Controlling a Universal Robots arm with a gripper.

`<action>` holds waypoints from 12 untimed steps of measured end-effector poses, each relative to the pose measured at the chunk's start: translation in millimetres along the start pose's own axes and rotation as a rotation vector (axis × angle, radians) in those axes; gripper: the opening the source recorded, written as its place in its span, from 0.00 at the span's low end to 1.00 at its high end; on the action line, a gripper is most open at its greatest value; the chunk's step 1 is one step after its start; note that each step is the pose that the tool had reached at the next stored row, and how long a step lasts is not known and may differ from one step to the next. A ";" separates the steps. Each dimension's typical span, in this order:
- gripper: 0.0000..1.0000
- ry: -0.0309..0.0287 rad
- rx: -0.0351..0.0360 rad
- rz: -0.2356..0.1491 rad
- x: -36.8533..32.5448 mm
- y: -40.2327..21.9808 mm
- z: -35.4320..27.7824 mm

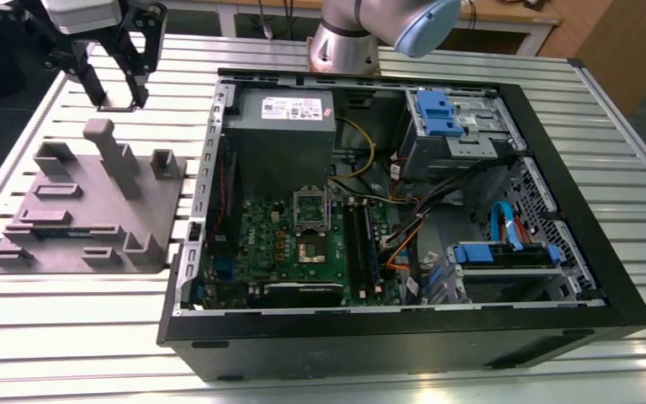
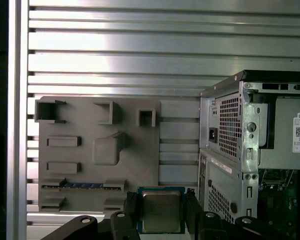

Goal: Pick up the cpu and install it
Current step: 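Pick up the cpu and move it towards the insertion slot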

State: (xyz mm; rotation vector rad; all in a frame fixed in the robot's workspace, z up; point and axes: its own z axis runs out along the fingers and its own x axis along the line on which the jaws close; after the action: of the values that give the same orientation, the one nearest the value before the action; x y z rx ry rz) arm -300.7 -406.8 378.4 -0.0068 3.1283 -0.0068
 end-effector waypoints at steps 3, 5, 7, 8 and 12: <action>0.47 0.0001 0.0000 0.000 -0.7 0.0 0.0; 0.47 0.0001 0.0000 0.000 -1.3 0.0 0.0; 0.47 0.0001 0.0000 0.000 -2.0 0.0 0.0; 0.47 0.0001 0.0001 0.000 -2.4 0.0 0.0; 0.47 0.0001 0.0000 0.000 -3.4 0.0 0.0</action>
State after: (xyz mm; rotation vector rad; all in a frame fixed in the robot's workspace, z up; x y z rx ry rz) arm -297.3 -406.8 378.5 -0.0067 3.1284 -0.0069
